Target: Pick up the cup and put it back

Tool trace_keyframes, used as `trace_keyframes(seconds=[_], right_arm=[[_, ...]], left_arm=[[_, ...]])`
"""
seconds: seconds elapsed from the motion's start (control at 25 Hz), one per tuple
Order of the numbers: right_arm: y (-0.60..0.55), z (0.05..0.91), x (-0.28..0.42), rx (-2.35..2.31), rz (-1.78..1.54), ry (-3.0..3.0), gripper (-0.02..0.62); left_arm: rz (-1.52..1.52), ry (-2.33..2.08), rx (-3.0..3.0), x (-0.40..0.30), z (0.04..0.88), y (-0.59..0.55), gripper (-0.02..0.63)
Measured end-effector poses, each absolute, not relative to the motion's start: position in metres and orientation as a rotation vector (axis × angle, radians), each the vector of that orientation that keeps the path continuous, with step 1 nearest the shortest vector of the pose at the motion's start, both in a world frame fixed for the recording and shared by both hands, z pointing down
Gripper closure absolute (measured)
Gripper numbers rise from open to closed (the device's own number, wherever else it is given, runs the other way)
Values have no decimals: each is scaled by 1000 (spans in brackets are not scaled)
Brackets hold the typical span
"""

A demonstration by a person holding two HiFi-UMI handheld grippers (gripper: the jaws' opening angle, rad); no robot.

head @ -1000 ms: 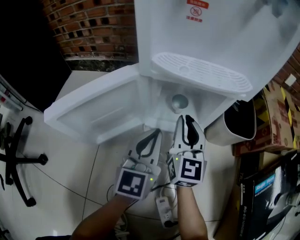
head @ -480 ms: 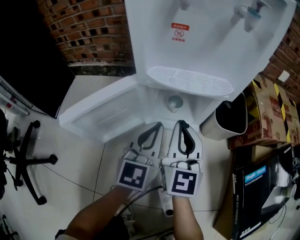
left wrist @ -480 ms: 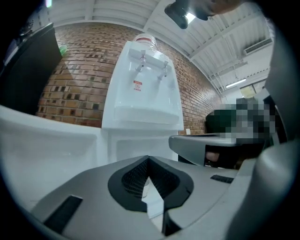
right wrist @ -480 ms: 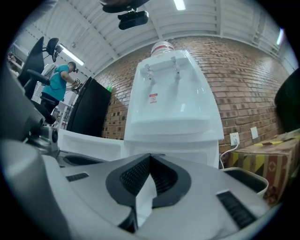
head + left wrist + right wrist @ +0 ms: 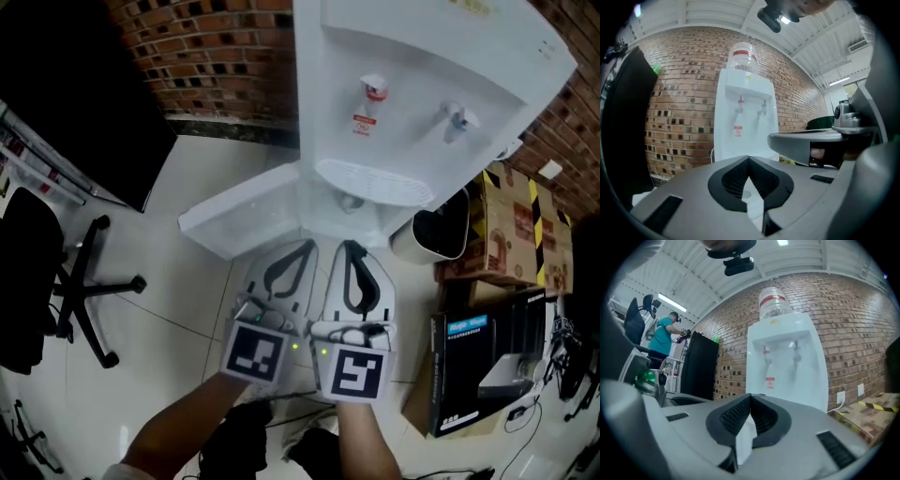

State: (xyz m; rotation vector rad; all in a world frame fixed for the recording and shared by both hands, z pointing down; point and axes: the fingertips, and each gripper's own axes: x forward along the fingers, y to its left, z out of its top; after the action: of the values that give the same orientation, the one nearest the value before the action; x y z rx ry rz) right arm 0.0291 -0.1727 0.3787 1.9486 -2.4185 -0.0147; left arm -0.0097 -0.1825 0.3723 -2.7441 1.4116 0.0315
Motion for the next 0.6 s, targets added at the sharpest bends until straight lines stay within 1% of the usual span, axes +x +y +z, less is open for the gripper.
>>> trace_keyframes(seconds=[0.32,0.6], right_arm=[[-127,253,18,1890,-51,-2434,589],[-82,126,23,1857,-50,-2456,590]], left_arm=[[21,1455,-2709,-22,249,-134,606],[34,1484,-2685,-19,123,-87,606]])
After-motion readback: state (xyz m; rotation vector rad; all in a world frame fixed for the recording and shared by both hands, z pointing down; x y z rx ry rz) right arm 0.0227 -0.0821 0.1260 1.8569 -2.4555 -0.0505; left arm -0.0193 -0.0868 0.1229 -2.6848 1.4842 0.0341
